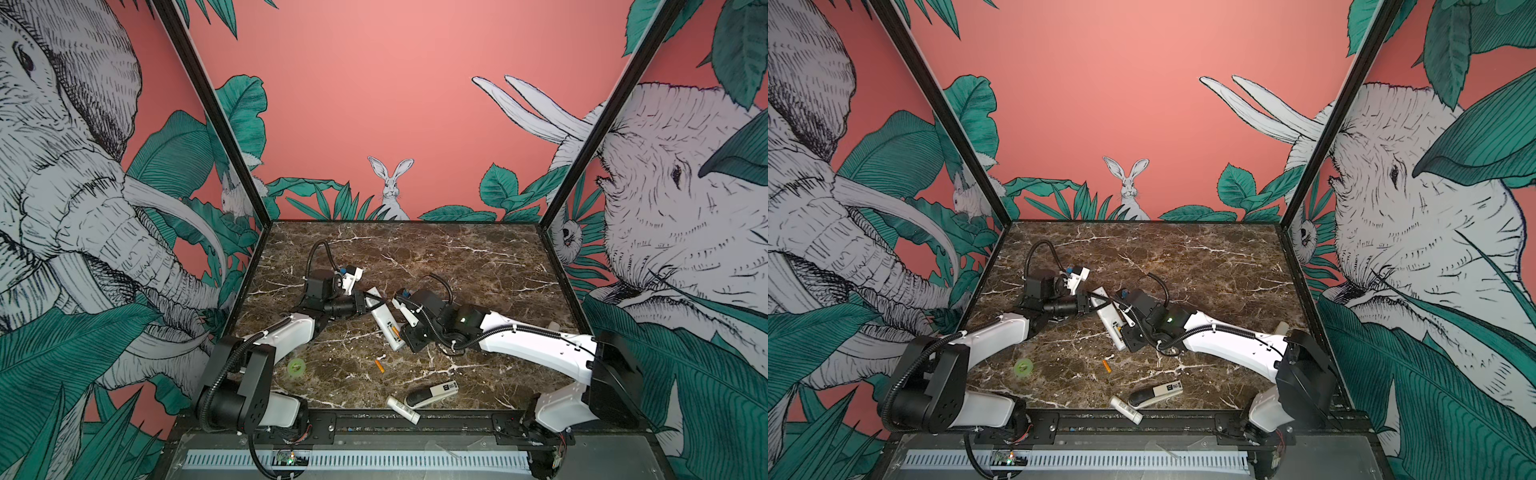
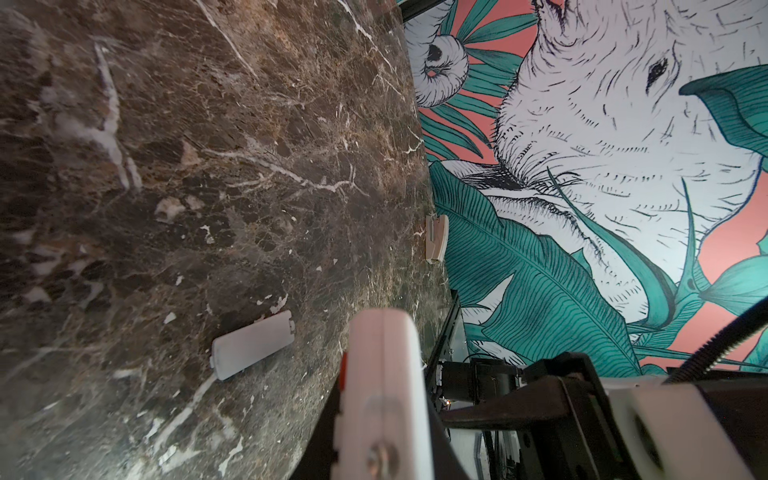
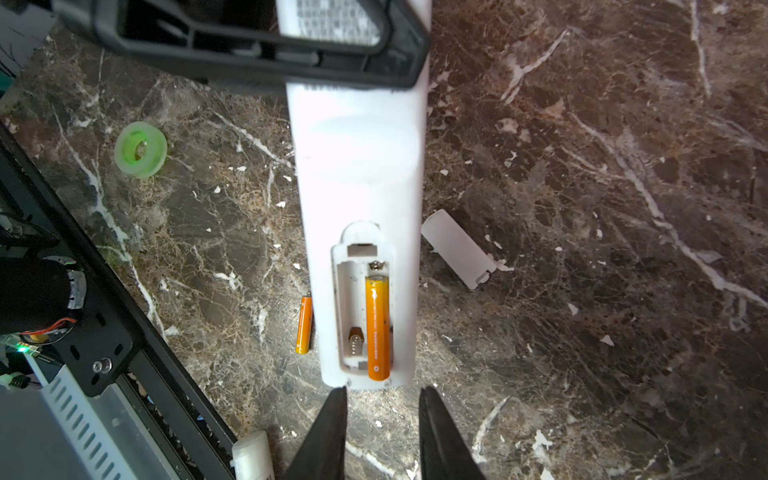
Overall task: Load the batteries into the remote control
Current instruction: 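Lower the battery into the compartment with the right gripper, then press the orange battery down into the compartment with the right gripper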
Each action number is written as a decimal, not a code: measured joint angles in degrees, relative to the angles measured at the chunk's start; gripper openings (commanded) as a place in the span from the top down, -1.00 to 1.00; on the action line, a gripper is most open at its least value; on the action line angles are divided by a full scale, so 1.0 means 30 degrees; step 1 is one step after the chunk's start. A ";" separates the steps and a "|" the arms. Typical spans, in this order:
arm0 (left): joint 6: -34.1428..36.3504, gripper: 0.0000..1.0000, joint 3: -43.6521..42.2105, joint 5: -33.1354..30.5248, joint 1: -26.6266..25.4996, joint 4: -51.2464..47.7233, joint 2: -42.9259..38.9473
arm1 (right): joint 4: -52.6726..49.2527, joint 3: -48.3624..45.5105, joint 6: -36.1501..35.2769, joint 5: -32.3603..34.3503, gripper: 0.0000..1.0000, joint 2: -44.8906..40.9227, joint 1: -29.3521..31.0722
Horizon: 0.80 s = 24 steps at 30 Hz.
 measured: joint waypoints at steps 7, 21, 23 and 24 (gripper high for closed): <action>-0.0146 1.00 0.0000 0.0204 0.0153 0.0007 0.0284 | -0.0015 0.0459 -0.0138 -0.0168 0.51 0.0809 0.0233; -0.0408 1.00 0.0000 0.0423 0.0255 0.0058 0.0379 | -0.0015 0.0495 -0.0226 0.0080 0.66 0.1566 0.0299; -0.0423 1.00 0.0000 0.0474 0.0262 0.0066 0.0379 | -0.0015 0.0495 -0.0233 0.0117 0.68 0.1647 0.0306; -0.0423 1.00 0.0000 0.0481 0.0270 0.0066 0.0379 | -0.0015 0.0495 -0.0233 0.0124 0.68 0.1647 0.0313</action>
